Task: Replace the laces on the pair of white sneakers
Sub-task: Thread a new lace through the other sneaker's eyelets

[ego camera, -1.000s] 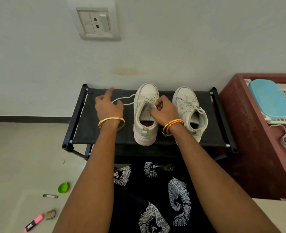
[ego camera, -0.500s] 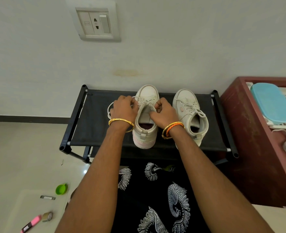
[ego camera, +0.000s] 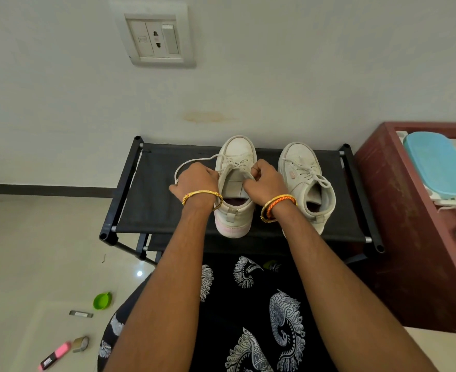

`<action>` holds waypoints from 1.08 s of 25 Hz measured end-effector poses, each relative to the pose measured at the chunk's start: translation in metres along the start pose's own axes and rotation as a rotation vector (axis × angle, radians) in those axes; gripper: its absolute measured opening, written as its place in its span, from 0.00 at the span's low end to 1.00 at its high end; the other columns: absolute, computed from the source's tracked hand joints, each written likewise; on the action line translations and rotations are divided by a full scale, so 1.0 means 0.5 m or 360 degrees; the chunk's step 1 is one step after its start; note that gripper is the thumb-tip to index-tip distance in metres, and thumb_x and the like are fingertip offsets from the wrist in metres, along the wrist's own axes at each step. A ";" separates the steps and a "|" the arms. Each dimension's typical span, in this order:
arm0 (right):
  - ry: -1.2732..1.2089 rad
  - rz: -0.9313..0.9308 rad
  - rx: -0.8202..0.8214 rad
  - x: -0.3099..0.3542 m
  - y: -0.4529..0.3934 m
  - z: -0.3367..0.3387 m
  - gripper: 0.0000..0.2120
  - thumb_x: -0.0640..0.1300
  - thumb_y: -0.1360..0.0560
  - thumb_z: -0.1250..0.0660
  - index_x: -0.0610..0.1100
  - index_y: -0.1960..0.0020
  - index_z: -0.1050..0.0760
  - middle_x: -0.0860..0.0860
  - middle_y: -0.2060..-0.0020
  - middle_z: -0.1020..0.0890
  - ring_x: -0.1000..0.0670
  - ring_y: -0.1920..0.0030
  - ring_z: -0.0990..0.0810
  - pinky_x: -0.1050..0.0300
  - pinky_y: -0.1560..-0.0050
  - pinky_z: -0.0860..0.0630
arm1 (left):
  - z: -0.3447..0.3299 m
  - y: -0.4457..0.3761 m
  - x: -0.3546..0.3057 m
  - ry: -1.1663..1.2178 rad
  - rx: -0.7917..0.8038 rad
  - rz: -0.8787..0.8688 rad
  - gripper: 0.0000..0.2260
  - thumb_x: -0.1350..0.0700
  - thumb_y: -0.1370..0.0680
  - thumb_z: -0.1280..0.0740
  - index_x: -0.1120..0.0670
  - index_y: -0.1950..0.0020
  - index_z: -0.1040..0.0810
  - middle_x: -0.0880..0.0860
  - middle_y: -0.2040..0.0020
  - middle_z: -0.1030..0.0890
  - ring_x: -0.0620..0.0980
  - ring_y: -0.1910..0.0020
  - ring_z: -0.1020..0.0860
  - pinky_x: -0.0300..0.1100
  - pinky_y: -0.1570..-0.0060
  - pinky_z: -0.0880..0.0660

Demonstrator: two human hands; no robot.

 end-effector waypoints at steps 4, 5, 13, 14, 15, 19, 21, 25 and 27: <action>0.0005 0.0008 0.0014 0.006 0.003 0.001 0.11 0.37 0.29 0.36 0.48 0.63 0.37 0.53 0.67 0.31 0.54 0.68 0.33 0.62 0.69 0.37 | -0.008 -0.003 0.014 0.0046 0.0015 0.0096 0.11 0.49 0.22 0.36 0.54 0.55 0.18 0.52 0.58 0.19 0.51 0.58 0.25 0.53 0.38 0.36; -0.0013 0.0002 0.0014 0.004 0.003 0.002 0.11 0.37 0.29 0.36 0.48 0.63 0.37 0.53 0.67 0.31 0.54 0.67 0.33 0.62 0.69 0.37 | -0.009 -0.001 0.010 0.0073 0.0018 0.0080 0.10 0.50 0.22 0.37 0.54 0.53 0.19 0.52 0.57 0.19 0.51 0.58 0.25 0.53 0.38 0.36; -0.0050 0.0028 0.0011 0.003 -0.003 0.000 0.12 0.38 0.30 0.34 0.48 0.64 0.37 0.52 0.68 0.31 0.53 0.67 0.33 0.62 0.68 0.36 | -0.034 0.000 -0.023 0.0684 0.0311 0.0065 0.14 0.45 0.24 0.43 0.49 0.60 0.22 0.51 0.54 0.20 0.55 0.46 0.26 0.57 0.37 0.33; -0.0051 0.0041 0.0013 0.004 -0.003 -0.001 0.13 0.38 0.30 0.34 0.48 0.64 0.37 0.52 0.68 0.31 0.52 0.67 0.33 0.62 0.68 0.35 | -0.043 0.007 -0.034 0.0889 0.0438 0.0152 0.15 0.42 0.26 0.42 0.50 0.57 0.20 0.53 0.50 0.20 0.57 0.45 0.25 0.56 0.38 0.30; -0.0052 0.0048 0.0019 0.005 -0.004 -0.002 0.13 0.38 0.30 0.34 0.48 0.64 0.37 0.52 0.68 0.31 0.52 0.67 0.32 0.61 0.68 0.35 | -0.052 0.014 -0.044 0.1073 0.0553 0.0262 0.19 0.40 0.27 0.40 0.53 0.51 0.19 0.56 0.46 0.20 0.57 0.45 0.24 0.54 0.39 0.28; -0.0118 0.0084 0.0106 0.011 -0.006 0.001 0.11 0.41 0.30 0.32 0.47 0.63 0.34 0.53 0.68 0.29 0.53 0.67 0.31 0.61 0.66 0.33 | -0.049 0.010 -0.085 0.1225 0.0672 0.0208 0.16 0.46 0.23 0.38 0.56 0.52 0.18 0.56 0.47 0.20 0.53 0.49 0.23 0.50 0.40 0.27; -0.0229 0.0100 0.0027 0.019 -0.006 0.018 0.06 0.44 0.29 0.32 0.47 0.58 0.30 0.53 0.64 0.26 0.54 0.64 0.29 0.62 0.64 0.31 | -0.021 0.009 -0.113 0.1106 0.0609 -0.0076 0.14 0.52 0.20 0.40 0.54 0.56 0.18 0.53 0.49 0.21 0.52 0.45 0.25 0.47 0.40 0.29; -0.0404 0.0427 -0.0357 0.058 0.001 0.077 0.19 0.36 0.30 0.35 0.46 0.40 0.29 0.52 0.43 0.27 0.53 0.46 0.27 0.57 0.47 0.25 | 0.001 0.045 -0.166 0.0821 0.0863 -0.0540 0.16 0.56 0.19 0.44 0.53 0.61 0.21 0.52 0.48 0.22 0.49 0.44 0.27 0.42 0.42 0.34; -0.0381 0.0715 -0.0263 0.094 0.009 0.071 0.26 0.34 0.33 0.39 0.46 0.35 0.30 0.55 0.38 0.32 0.53 0.36 0.32 0.54 0.38 0.29 | 0.004 0.058 -0.174 0.0573 0.0887 -0.0729 0.14 0.51 0.22 0.42 0.47 0.64 0.22 0.52 0.49 0.20 0.53 0.43 0.25 0.52 0.36 0.34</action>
Point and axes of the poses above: each hand's wrist, its own y-axis away from the middle knuckle, its own z-axis out of the back of the hand, x = y × z, the point moved 9 cm from there along -y, towards the middle knuckle
